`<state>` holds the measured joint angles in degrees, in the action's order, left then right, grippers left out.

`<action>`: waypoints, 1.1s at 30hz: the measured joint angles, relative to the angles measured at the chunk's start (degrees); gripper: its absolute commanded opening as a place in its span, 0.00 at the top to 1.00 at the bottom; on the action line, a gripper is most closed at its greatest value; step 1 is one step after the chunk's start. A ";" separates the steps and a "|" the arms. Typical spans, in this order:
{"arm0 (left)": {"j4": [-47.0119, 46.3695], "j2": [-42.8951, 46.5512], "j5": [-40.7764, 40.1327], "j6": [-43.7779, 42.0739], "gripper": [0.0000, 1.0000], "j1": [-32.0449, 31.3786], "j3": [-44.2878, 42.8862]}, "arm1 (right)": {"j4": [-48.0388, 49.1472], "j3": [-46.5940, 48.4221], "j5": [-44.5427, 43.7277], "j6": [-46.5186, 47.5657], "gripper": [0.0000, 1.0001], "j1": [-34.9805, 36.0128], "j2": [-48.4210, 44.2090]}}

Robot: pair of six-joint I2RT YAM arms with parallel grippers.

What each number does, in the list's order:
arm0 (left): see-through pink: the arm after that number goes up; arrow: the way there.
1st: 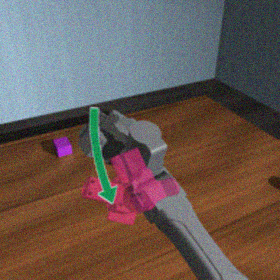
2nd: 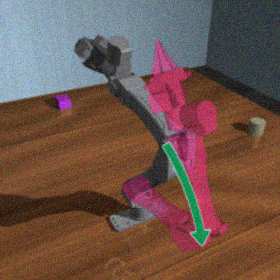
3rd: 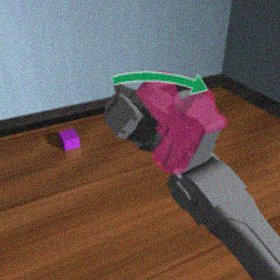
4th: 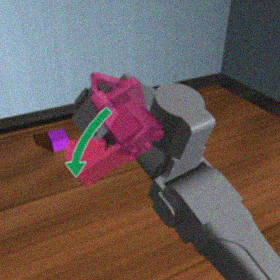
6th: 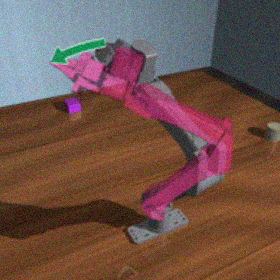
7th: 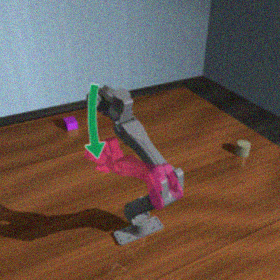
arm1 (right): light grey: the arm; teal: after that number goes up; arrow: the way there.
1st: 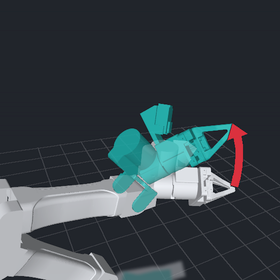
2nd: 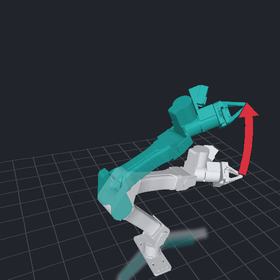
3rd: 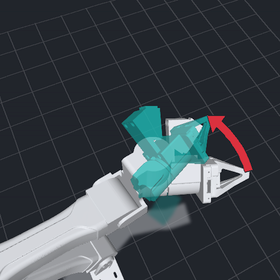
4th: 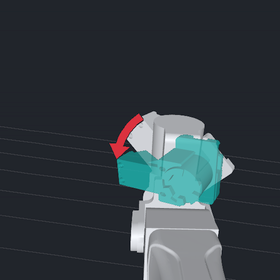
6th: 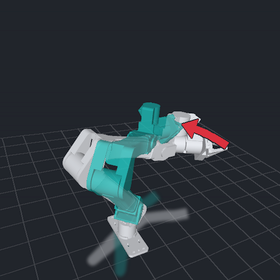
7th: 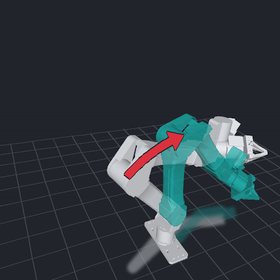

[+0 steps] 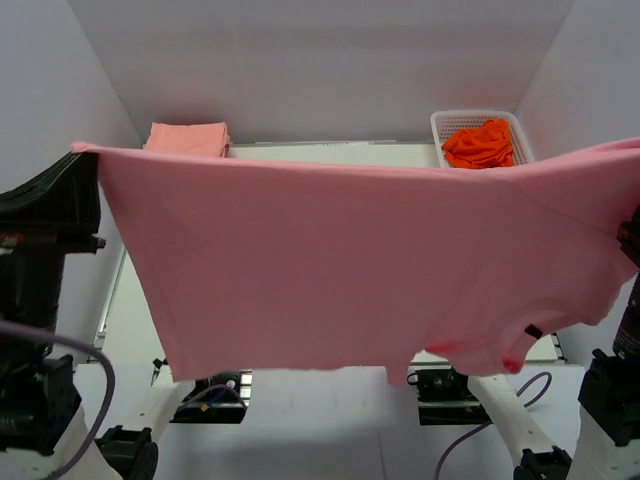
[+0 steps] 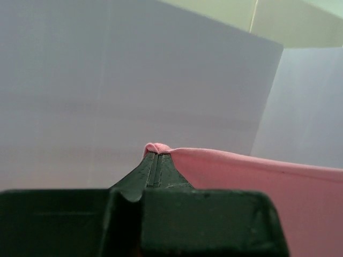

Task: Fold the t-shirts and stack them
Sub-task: Flatten out the tshirt

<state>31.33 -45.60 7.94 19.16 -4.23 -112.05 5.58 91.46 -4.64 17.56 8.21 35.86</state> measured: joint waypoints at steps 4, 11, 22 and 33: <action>-0.37 -1.57 -0.07 2.19 1.00 0.00 6.47 | 1.20 -5.99 -0.17 -0.72 1.00 0.00 0.42; -3.78 -10.14 -0.96 7.23 1.00 -0.11 26.27 | 4.09 -21.33 -2.25 -3.48 1.00 0.00 8.37; -8.41 -33.40 -6.84 12.46 1.00 0.00 44.92 | 6.60 -40.76 3.04 -8.63 1.00 -0.17 32.87; -8.33 -79.06 -12.20 11.45 0.00 -0.20 10.69 | 12.33 -14.05 1.07 -2.89 0.10 -0.22 71.56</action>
<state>23.00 -124.66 -4.25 30.61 -4.43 -101.36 17.91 77.41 -3.57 14.68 7.99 107.42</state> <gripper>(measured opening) 0.923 0.888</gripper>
